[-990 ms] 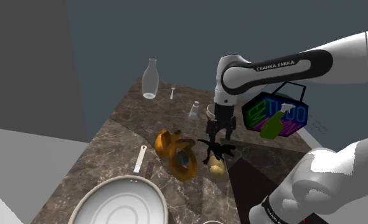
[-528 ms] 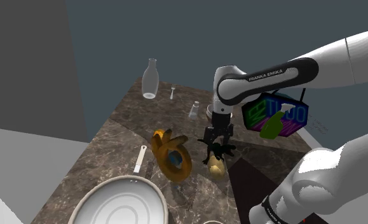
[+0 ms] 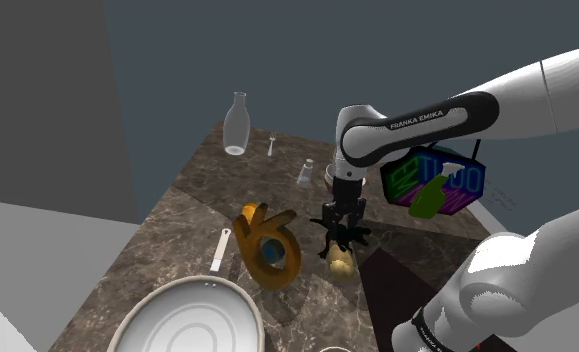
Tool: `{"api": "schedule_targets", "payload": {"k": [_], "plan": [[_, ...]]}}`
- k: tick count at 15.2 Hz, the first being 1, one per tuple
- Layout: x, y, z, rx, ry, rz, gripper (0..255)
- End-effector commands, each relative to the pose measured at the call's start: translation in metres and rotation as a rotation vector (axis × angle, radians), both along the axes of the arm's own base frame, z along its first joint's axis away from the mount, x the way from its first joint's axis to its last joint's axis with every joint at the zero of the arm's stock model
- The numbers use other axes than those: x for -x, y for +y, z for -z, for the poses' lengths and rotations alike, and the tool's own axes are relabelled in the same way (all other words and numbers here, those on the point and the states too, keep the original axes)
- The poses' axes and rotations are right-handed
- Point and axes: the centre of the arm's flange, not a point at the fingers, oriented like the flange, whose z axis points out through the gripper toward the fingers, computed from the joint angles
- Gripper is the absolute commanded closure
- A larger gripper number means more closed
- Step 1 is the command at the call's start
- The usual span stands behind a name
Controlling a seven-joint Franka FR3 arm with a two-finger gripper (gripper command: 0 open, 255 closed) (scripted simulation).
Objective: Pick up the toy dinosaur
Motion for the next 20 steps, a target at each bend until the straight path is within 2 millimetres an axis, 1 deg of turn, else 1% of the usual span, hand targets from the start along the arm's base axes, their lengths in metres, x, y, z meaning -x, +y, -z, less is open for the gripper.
{"api": "schedule_targets", "payload": {"k": [1, 3, 18, 20], "plan": [[0.000, -0.001, 0.001, 0.001, 0.000, 0.001, 255], [0.000, -0.001, 0.000, 0.001, 0.000, 0.001, 255], [0.000, -0.001, -0.079, 0.001, 0.000, 0.001, 255], [0.000, -0.001, -0.080, 0.001, 0.000, 0.001, 255]]}}
